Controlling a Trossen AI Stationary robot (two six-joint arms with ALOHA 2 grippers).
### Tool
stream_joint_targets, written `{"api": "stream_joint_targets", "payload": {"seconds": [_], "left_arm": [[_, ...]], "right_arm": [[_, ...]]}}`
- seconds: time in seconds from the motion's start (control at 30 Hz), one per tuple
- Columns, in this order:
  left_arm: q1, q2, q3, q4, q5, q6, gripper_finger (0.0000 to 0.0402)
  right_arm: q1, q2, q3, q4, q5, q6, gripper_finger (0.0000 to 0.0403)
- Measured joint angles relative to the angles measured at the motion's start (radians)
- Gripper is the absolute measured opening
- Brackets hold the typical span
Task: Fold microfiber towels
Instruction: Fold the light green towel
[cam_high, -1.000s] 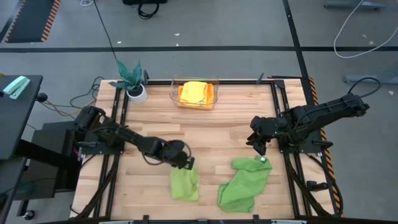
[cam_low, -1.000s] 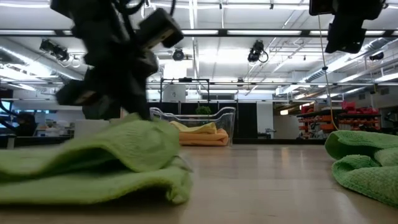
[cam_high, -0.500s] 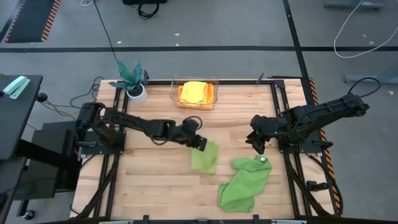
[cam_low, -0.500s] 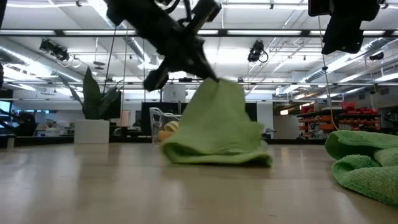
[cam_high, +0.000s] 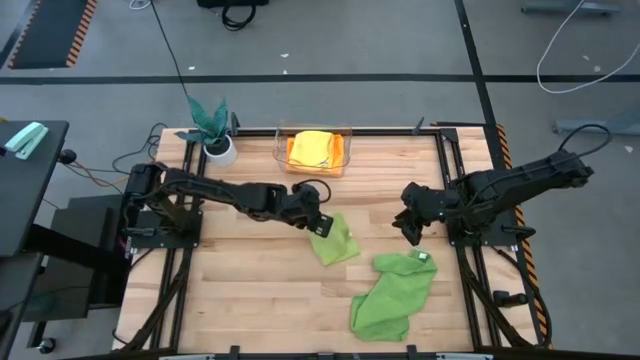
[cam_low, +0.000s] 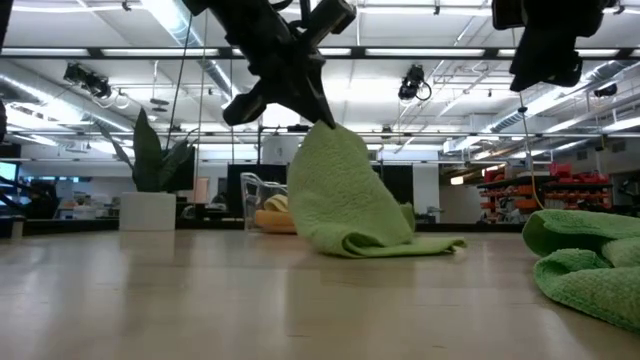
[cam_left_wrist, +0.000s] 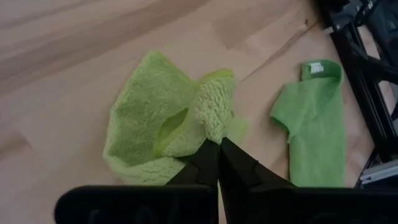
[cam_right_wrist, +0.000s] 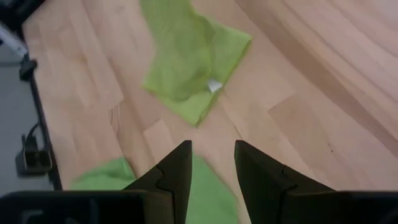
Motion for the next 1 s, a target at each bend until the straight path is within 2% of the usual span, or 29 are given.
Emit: {"api": "stream_joint_targets", "payload": {"seconds": [0.17, 0.33, 0.5, 0.63, 1.0], "left_arm": [[-0.010, 0.000, 0.000, 0.004, -0.011, -0.003, 0.0014], [-0.009, 0.000, 0.000, 0.009, -0.024, -0.003, 0.0006], [-0.010, 0.000, 0.000, 0.027, -0.026, -0.002, 0.0009], [-0.009, 0.000, 0.000, 0.028, -0.045, 0.000, 0.0006], [-0.009, 0.000, 0.000, 0.050, -0.050, 0.025, 0.0009]], "right_arm": [[-0.061, 0.098, -0.018, 0.138, -0.026, -0.037, 0.0129], [-0.137, 0.220, -0.061, 0.316, -0.166, -0.075, 0.0129], [-0.191, 0.304, -0.098, 0.442, -0.253, -0.095, 0.0129], [-0.225, 0.376, -0.130, 0.561, -0.376, -0.080, 0.0129], [-0.244, 0.498, -0.131, 0.664, -0.415, -0.024, 0.0129]]}}
